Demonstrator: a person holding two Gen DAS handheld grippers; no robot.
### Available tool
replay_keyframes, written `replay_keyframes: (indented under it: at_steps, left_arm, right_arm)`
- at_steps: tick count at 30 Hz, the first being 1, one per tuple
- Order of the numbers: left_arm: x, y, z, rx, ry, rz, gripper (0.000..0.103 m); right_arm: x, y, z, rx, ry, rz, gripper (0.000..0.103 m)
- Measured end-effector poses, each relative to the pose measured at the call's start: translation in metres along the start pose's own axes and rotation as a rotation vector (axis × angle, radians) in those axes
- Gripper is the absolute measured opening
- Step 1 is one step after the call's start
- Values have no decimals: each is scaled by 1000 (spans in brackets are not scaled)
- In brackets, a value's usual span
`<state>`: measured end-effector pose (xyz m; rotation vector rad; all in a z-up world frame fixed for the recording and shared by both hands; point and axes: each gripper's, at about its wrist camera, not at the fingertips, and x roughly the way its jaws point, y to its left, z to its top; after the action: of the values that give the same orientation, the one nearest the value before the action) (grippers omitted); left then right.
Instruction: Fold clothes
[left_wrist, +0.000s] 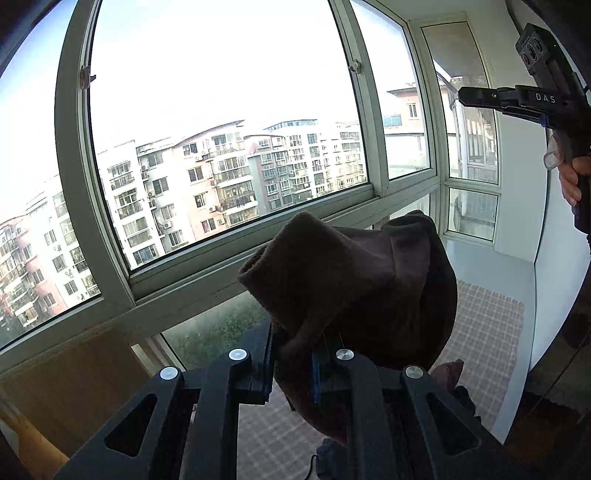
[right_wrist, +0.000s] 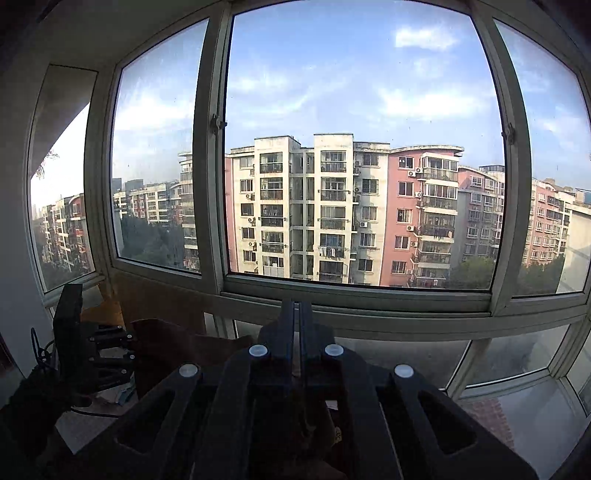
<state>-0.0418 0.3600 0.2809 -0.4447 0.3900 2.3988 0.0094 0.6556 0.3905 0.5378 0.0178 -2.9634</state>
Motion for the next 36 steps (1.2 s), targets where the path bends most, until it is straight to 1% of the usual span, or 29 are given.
replay_keyframes:
  at_steps: [2,3,4,5,7,9,10,13,15,18,20,22,24,28,30,33,35,36]
  left_arm:
    - [-6,17,-16,-1,21,24,13]
    - [-7,24,-32,-3,33,13,13]
    - [-7,30,-51,-7,50,6,13]
    - [-9,37,-76,-9,79,7,13]
    - [-6,47,-135,-40,166,-6,13]
    - [-1,58,-194,-89,259,-22,13]
    - [2,62,-222,-114,302,-12,13]
    - [8,78,-307,-214,429,21,13]
    - [9,88,-361,-296,508,53,13]
    - [6,98,-428,-439,613,91,13]
    - [1,98,-464,-532,660,109,13]
    - [-1,88,-487,-613,687,118,13]
    - [-1,76,-498,-680,697,124,13]
    - [-7,59,-514,-746,706,150,13]
    - [-10,56,-518,-773,702,162,13]
    - [-16,52,-523,-806,690,178,13]
    - [-20,50,-524,-816,687,185,13]
    - [-21,50,-524,-819,687,188,13]
  right_arm:
    - [35,12,-16,-19,141,29,4]
    - [53,21,-38,-39,189,27,5]
    - [73,31,-65,-55,234,27,14]
    - [94,41,-94,-63,281,42,30]
    - [137,59,-155,-57,379,118,43]
    - [188,80,-216,-63,489,185,43]
    - [213,91,-240,-77,541,196,43]
    - [282,118,-296,-99,695,266,43]
    - [318,142,-321,-157,773,306,43]
    - [349,182,-344,-293,824,396,43]
    - [371,208,-356,-359,859,487,43]
    - [392,233,-369,-426,909,554,43]
    - [412,258,-387,-504,978,599,43]
    - [436,295,-423,-610,1105,697,43]
    - [442,307,-439,-673,1134,712,43]
    - [451,316,-463,-745,1176,684,43]
    - [451,318,-476,-761,1190,674,48]
    - [448,316,-475,-755,1180,669,51]
